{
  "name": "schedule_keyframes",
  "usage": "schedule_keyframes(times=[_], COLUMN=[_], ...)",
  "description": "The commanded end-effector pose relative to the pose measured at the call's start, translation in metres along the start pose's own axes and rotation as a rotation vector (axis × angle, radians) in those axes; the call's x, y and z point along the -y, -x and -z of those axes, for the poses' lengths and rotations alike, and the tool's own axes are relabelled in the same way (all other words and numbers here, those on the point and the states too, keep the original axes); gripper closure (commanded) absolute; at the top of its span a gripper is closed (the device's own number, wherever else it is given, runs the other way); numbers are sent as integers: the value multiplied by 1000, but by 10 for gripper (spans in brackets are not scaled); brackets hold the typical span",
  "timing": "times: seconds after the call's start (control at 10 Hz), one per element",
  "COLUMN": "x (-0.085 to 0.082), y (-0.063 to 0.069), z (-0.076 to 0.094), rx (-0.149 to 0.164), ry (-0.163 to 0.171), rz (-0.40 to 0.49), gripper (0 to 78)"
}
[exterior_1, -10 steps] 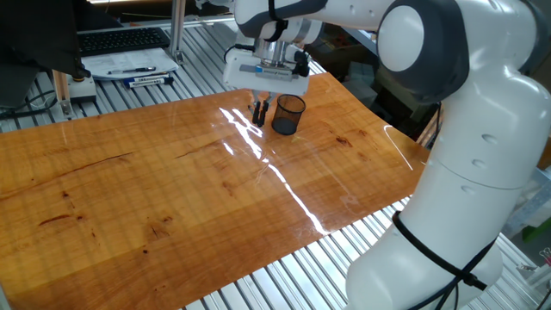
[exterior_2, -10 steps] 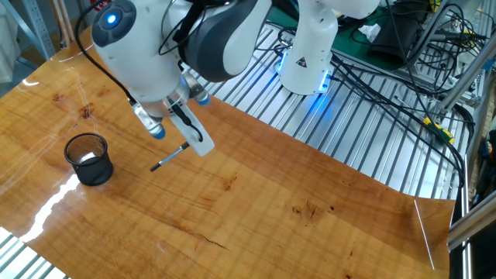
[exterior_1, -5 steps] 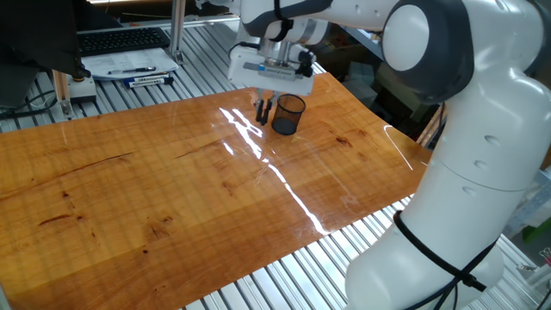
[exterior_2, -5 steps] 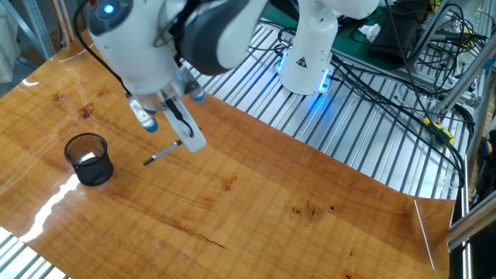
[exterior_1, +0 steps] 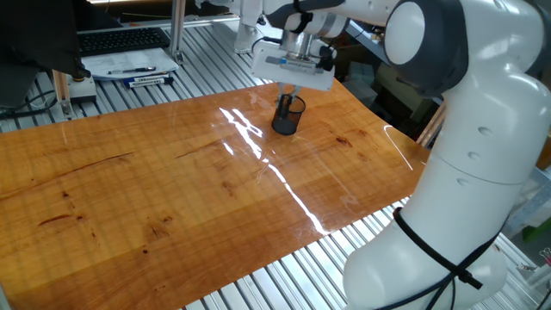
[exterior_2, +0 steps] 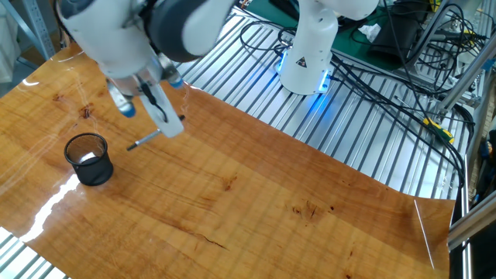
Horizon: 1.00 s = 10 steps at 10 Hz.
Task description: Put the pen into the pen holder
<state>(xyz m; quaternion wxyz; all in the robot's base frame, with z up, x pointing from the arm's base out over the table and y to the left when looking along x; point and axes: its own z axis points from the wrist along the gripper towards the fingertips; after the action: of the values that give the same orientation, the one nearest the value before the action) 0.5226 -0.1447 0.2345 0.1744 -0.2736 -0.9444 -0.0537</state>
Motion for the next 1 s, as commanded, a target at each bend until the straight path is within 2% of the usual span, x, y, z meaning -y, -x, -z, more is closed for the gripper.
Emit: schedule_keyframes(times=[0.1, 0.2, 0.3, 0.4, 0.6, 0.8, 1.0], x=[9, 13, 18, 19, 28, 29, 29], y=[15, 21, 26, 27, 37, 38, 38], z=[24, 32, 34, 34, 30, 29, 29], rx=[-125, -149, -156, -157, -185, -185, -155], ry=[57, 63, 65, 65, 85, 95, 127], rz=[-69, -64, -58, -57, -54, -91, -132], gripper=[764, 764, 764, 764, 764, 764, 764])
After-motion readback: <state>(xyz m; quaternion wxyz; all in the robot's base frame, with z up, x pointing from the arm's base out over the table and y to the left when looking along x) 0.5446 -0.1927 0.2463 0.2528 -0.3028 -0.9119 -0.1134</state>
